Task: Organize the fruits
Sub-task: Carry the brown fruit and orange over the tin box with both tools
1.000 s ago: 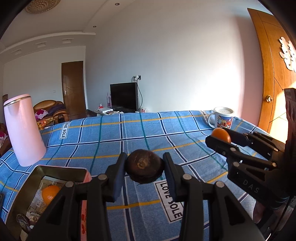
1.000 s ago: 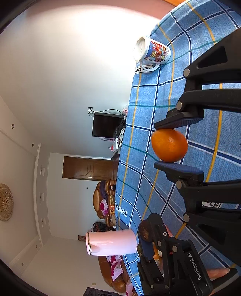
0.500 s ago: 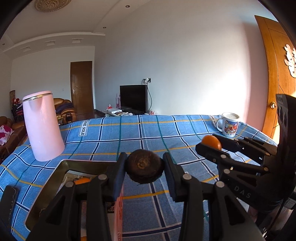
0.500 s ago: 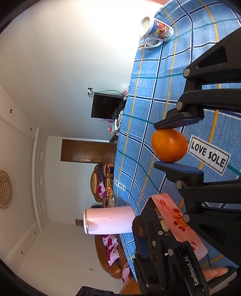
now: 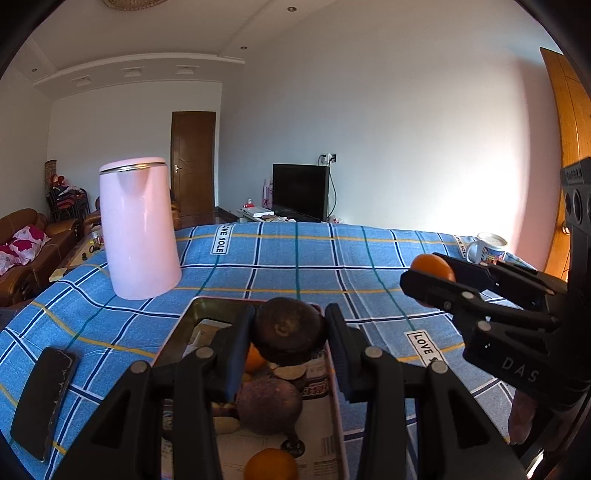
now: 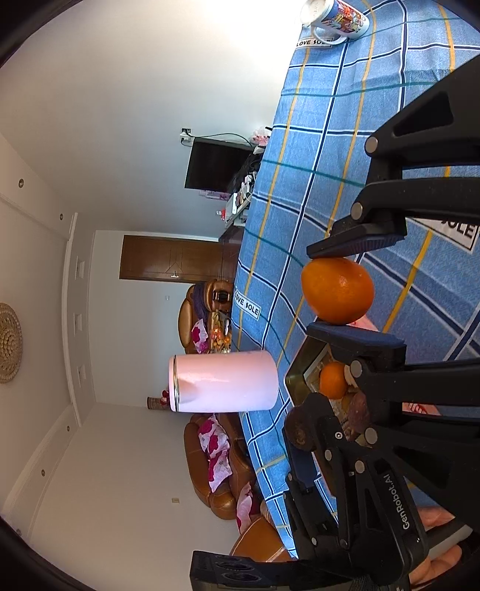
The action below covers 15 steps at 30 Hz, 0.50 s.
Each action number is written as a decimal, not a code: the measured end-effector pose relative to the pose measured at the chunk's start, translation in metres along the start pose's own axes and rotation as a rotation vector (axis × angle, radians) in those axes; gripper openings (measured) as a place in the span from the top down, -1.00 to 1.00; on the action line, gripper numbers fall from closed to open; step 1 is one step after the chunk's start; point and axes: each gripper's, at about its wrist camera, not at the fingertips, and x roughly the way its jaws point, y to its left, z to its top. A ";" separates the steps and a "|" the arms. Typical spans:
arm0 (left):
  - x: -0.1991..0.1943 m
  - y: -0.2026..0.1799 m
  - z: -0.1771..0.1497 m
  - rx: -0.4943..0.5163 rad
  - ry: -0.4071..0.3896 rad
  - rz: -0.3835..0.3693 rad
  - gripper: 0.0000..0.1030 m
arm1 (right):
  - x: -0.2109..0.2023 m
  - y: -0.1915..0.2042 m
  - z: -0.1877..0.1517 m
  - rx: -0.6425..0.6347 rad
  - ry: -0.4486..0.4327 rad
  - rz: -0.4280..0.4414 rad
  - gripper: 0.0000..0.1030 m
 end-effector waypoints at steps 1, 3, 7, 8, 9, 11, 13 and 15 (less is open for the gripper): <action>0.000 0.005 -0.001 -0.007 0.002 0.008 0.20 | 0.002 0.004 0.001 -0.005 0.002 0.011 0.28; -0.001 0.015 -0.002 -0.021 0.007 0.021 0.20 | 0.008 0.014 0.004 -0.015 0.008 0.033 0.28; -0.001 0.030 -0.004 -0.039 0.016 0.037 0.20 | 0.018 0.032 0.007 -0.044 0.016 0.062 0.28; -0.001 0.032 -0.005 -0.041 0.019 0.041 0.20 | 0.020 0.037 0.008 -0.050 0.019 0.067 0.28; -0.001 0.034 -0.005 -0.043 0.023 0.042 0.20 | 0.020 0.041 0.008 -0.056 0.021 0.072 0.28; 0.000 0.039 -0.006 -0.050 0.029 0.044 0.20 | 0.025 0.048 0.010 -0.065 0.026 0.081 0.28; 0.000 0.043 -0.007 -0.053 0.033 0.050 0.20 | 0.030 0.054 0.012 -0.071 0.032 0.089 0.28; 0.001 0.048 -0.008 -0.058 0.041 0.051 0.20 | 0.034 0.059 0.012 -0.076 0.039 0.094 0.28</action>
